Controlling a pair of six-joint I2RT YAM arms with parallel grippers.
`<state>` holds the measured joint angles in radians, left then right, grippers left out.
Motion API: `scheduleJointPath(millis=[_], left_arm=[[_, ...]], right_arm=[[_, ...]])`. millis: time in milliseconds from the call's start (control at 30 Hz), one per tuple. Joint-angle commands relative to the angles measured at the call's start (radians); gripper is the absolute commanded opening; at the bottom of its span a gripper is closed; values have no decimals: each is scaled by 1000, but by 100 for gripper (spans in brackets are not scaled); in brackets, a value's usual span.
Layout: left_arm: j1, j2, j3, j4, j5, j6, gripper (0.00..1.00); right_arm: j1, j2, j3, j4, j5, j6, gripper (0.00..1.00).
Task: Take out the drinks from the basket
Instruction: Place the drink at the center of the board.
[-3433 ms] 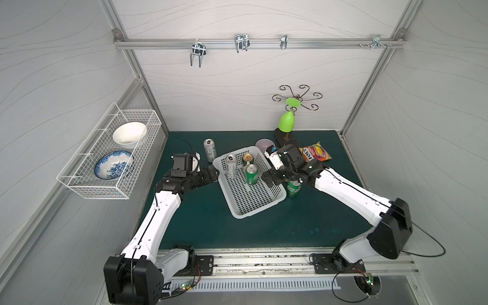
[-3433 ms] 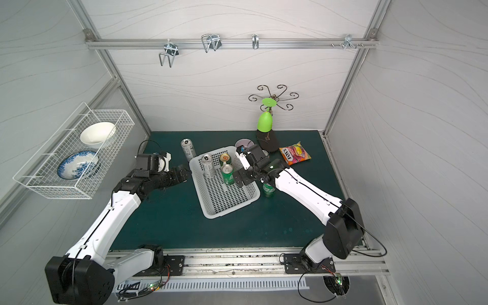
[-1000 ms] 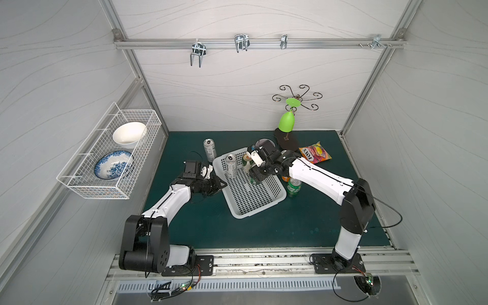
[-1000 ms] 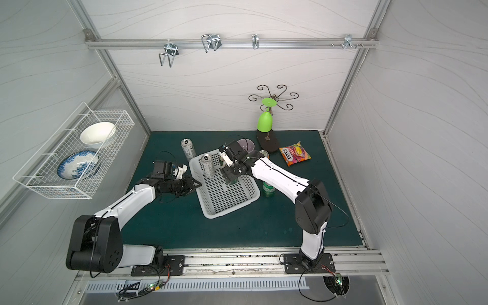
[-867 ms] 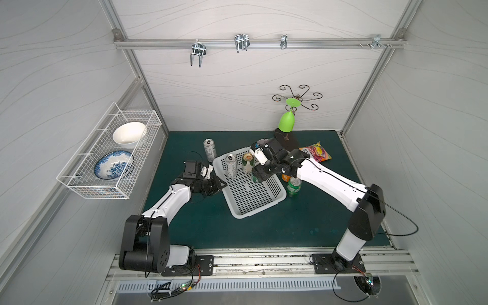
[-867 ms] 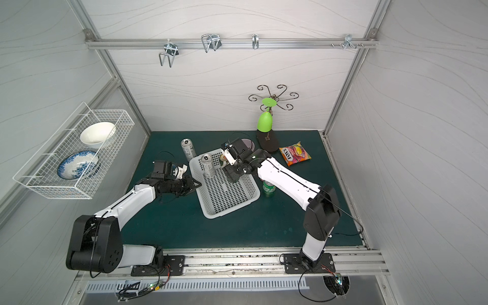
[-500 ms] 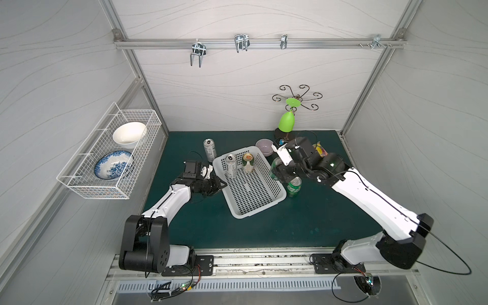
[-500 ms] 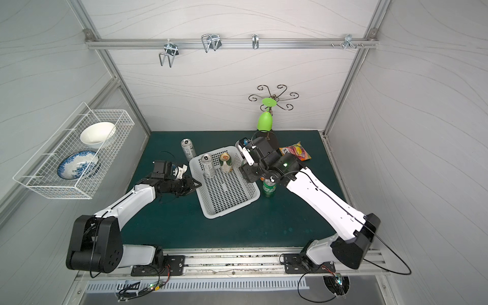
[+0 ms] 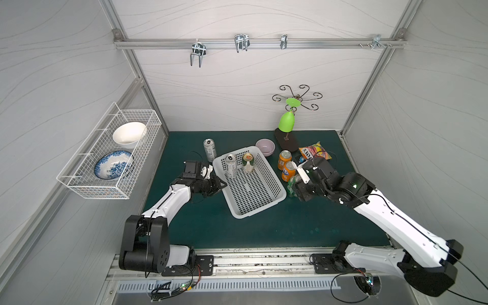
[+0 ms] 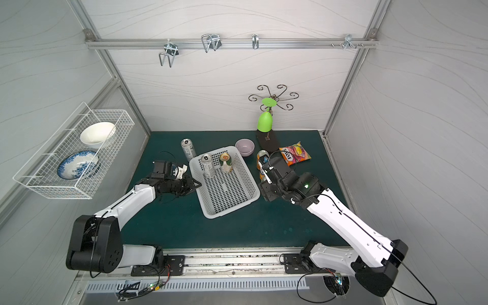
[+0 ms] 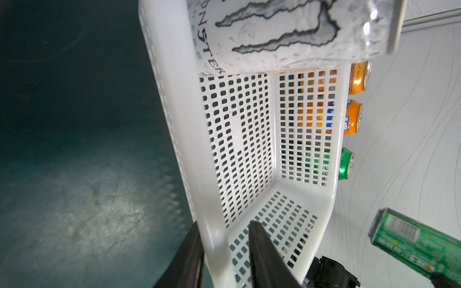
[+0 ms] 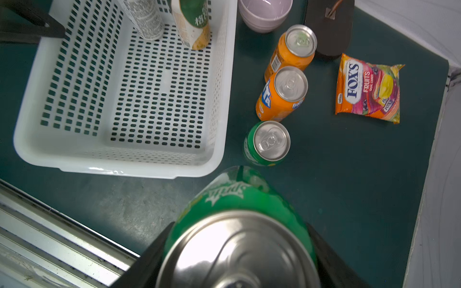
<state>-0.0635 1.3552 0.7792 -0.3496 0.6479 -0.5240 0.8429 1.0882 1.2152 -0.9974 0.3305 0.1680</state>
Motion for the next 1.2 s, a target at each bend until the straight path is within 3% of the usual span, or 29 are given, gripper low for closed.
scheduleJointPath(millis=[0, 433, 1167], left_arm=[[4, -7, 33, 3, 2, 21, 33], [4, -10, 34, 0, 2, 22, 33], [4, -8, 40, -9, -1, 28, 33]], right_arm=[[-2, -44, -45, 107, 18, 48, 50], [-42, -70, -284, 298, -16, 86, 51], [-116, -1, -483, 503, -108, 116, 52]])
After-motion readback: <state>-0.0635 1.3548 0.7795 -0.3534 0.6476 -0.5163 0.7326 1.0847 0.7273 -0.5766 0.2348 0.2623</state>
